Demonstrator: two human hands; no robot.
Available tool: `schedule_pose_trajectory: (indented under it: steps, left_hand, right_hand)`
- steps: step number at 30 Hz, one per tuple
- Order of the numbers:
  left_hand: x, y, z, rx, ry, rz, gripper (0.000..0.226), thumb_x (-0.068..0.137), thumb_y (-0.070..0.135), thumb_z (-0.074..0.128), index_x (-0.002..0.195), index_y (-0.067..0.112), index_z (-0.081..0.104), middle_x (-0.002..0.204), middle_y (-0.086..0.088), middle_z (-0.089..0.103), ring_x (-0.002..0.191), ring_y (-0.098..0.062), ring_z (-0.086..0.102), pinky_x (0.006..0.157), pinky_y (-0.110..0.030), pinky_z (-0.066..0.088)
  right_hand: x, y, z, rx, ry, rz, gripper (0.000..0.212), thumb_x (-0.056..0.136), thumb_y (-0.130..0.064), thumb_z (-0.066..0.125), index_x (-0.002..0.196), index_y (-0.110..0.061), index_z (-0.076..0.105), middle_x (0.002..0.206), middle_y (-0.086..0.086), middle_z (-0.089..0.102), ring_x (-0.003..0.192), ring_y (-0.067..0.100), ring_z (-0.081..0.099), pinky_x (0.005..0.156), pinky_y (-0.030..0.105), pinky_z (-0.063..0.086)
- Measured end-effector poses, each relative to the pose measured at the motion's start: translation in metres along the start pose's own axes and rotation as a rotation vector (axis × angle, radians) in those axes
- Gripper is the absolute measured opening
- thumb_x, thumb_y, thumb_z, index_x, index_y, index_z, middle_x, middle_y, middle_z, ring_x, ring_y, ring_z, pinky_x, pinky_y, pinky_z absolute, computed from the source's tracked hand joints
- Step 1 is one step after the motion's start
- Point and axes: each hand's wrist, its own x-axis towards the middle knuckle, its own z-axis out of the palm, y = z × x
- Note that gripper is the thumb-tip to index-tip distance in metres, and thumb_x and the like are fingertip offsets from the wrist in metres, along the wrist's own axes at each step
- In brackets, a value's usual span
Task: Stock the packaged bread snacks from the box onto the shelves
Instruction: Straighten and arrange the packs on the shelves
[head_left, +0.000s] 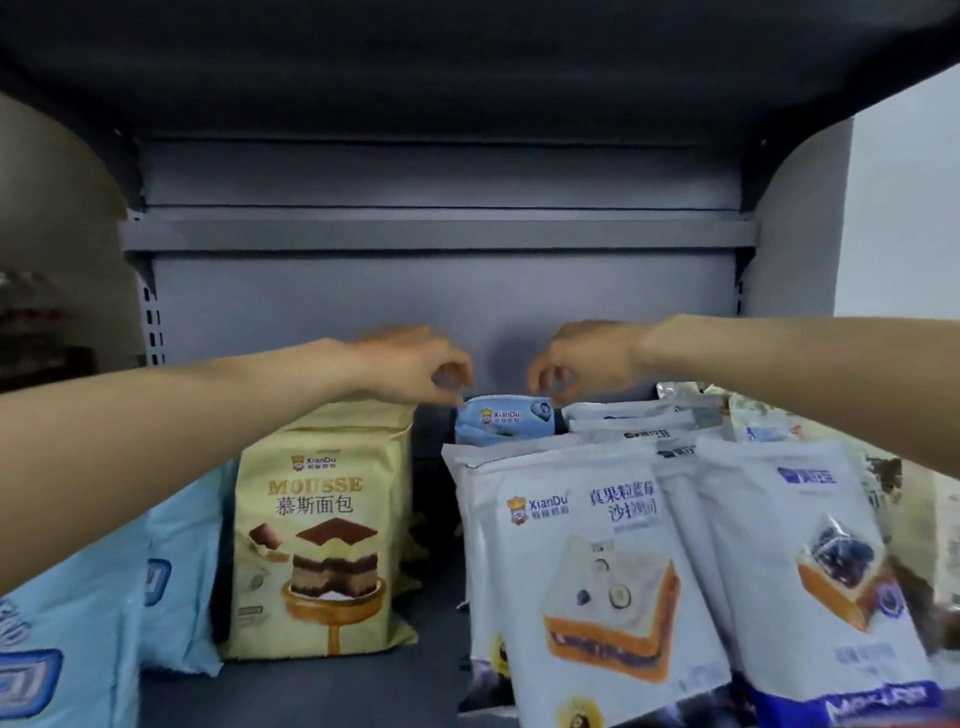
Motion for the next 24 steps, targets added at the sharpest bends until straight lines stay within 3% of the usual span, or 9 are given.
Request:
schedule_pose_trajectory:
  steps: [3,7,10,12,15,19,24]
  left_hand:
    - [0.019,0.012,0.004,-0.063,-0.138,0.0,0.034,0.087,0.042,0.064,0.117,0.025,0.063,0.11,0.008,0.068,0.097,-0.011,0.061,0.083,-0.022,0.045]
    - [0.038,0.019,0.017,-0.1,-0.269,0.041,0.036,0.089,0.03,0.065,0.122,0.015,0.062,0.117,0.0,0.068,0.103,-0.013,0.062,0.07,-0.01,0.037]
    - [0.047,0.019,0.022,-0.125,-0.311,0.061,0.032,0.09,0.023,0.065,0.12,0.011,0.064,0.115,-0.005,0.068,0.095,-0.013,0.061,0.064,-0.006,0.035]
    - [0.051,0.017,0.022,-0.142,-0.297,0.078,0.026,0.087,0.019,0.068,0.112,0.01,0.068,0.106,-0.006,0.071,0.084,-0.008,0.057,0.061,-0.004,0.034]
    - [0.051,0.011,0.021,-0.059,-0.229,0.065,0.02,0.083,0.025,0.071,0.103,0.019,0.071,0.095,0.006,0.072,0.076,-0.003,0.055,0.059,-0.006,0.033]
    - [0.05,0.005,0.022,0.032,-0.129,0.02,0.016,0.082,0.026,0.069,0.098,0.024,0.07,0.095,0.013,0.072,0.086,-0.004,0.061,0.073,-0.019,0.042]
    - [0.053,0.001,0.021,0.014,-0.079,-0.009,0.017,0.081,0.019,0.064,0.096,0.024,0.069,0.093,0.011,0.071,0.089,-0.011,0.061,0.072,-0.022,0.042]
  right_hand:
    - [0.018,0.01,0.014,-0.009,-0.01,0.005,0.04,0.091,-0.03,0.059,0.129,-0.02,0.051,0.124,-0.001,0.059,0.11,0.021,0.055,0.083,0.024,0.037]
    - [0.036,0.018,0.025,-0.017,-0.063,0.017,0.049,0.092,-0.033,0.057,0.136,-0.019,0.042,0.132,0.002,0.054,0.117,0.025,0.05,0.097,0.032,0.041]
    - [0.048,0.023,0.026,0.006,-0.062,0.02,0.052,0.09,-0.03,0.061,0.136,-0.015,0.04,0.131,0.005,0.055,0.115,0.025,0.053,0.094,0.029,0.042]
    - [0.055,0.026,0.025,0.05,-0.048,0.019,0.05,0.091,-0.025,0.06,0.136,-0.013,0.04,0.128,0.004,0.057,0.112,0.023,0.054,0.087,0.024,0.039]
    - [0.062,0.028,0.026,0.093,-0.071,0.015,0.046,0.094,-0.017,0.054,0.137,-0.013,0.039,0.124,0.004,0.062,0.108,0.02,0.056,0.084,0.022,0.038]
    - [0.069,0.025,0.027,0.1,-0.101,0.005,0.046,0.094,-0.018,0.055,0.137,-0.012,0.041,0.122,0.003,0.064,0.11,0.02,0.056,0.081,0.021,0.037]
    - [0.079,0.021,0.036,0.068,-0.112,0.004,0.033,0.093,-0.026,0.058,0.119,-0.007,0.058,0.118,0.006,0.064,0.101,0.024,0.056,0.073,0.024,0.036]
